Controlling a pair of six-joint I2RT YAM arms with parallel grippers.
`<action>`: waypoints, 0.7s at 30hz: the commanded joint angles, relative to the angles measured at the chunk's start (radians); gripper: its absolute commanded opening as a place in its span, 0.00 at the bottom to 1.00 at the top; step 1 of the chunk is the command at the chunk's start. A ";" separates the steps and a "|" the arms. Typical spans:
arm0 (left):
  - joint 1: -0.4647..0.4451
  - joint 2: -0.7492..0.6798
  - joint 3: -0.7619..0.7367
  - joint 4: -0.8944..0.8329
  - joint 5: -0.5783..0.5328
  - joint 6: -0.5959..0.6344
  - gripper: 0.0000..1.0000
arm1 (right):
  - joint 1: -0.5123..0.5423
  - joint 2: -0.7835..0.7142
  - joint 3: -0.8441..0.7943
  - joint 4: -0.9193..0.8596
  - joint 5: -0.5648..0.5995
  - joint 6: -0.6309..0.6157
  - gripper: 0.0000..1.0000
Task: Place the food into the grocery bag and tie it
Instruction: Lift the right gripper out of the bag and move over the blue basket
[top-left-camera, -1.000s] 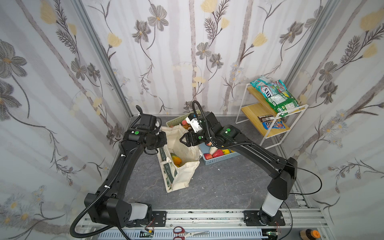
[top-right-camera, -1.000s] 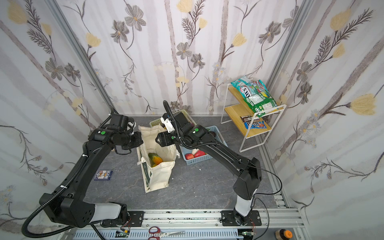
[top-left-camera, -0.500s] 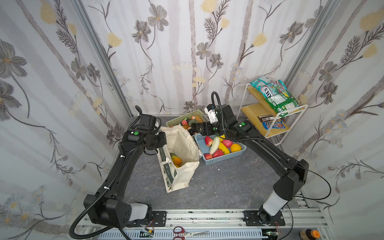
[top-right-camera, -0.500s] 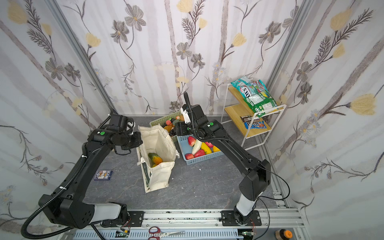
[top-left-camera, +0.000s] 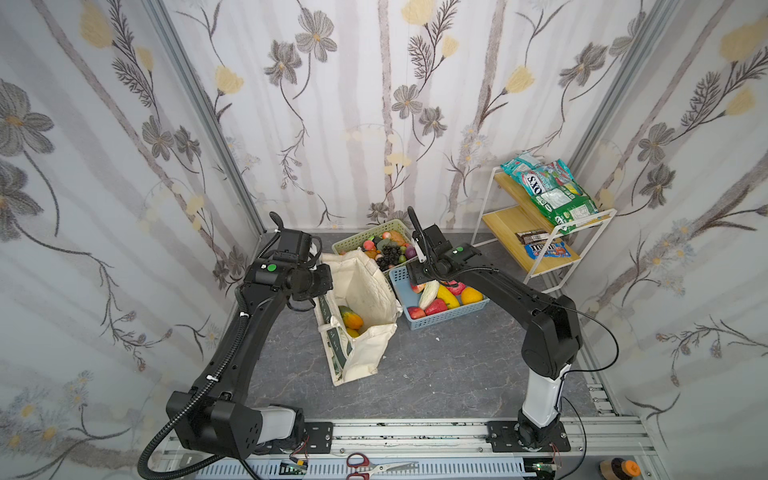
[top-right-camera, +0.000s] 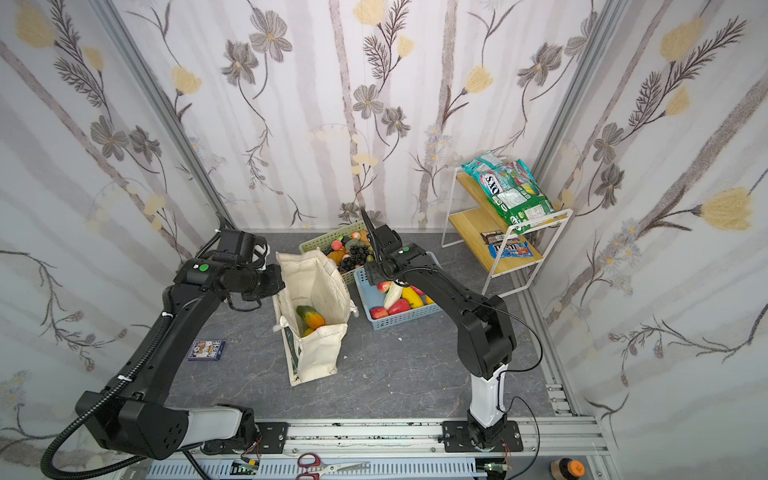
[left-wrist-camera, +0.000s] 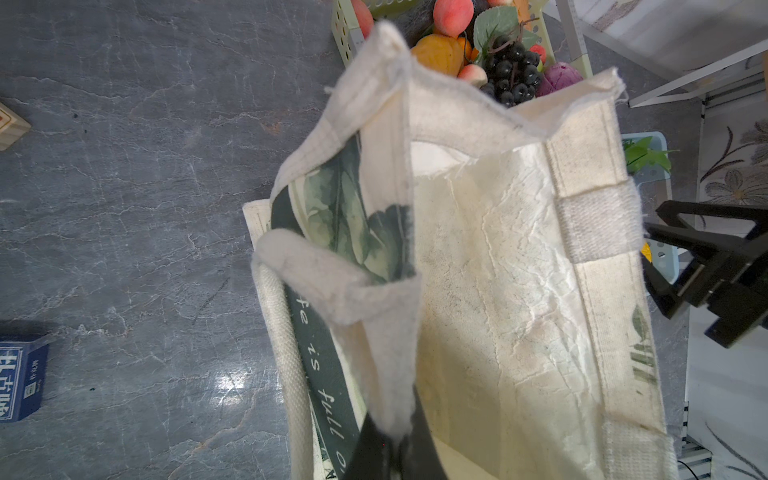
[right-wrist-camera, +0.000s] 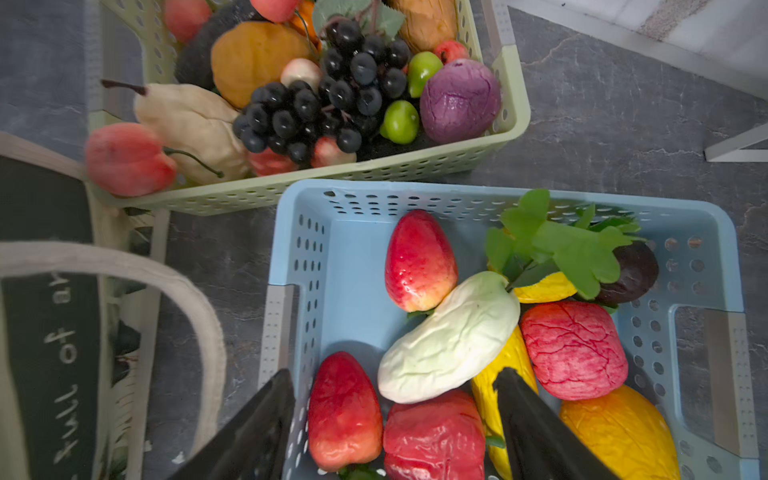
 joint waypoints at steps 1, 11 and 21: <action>0.001 -0.007 -0.001 -0.002 -0.009 -0.006 0.00 | 0.000 0.035 0.019 0.012 0.056 -0.036 0.76; 0.001 -0.018 -0.007 -0.003 -0.011 -0.009 0.00 | -0.002 0.145 0.082 0.013 0.057 -0.051 0.77; 0.001 -0.031 -0.020 -0.009 -0.014 -0.013 0.00 | -0.009 0.231 0.111 0.018 0.042 -0.048 0.77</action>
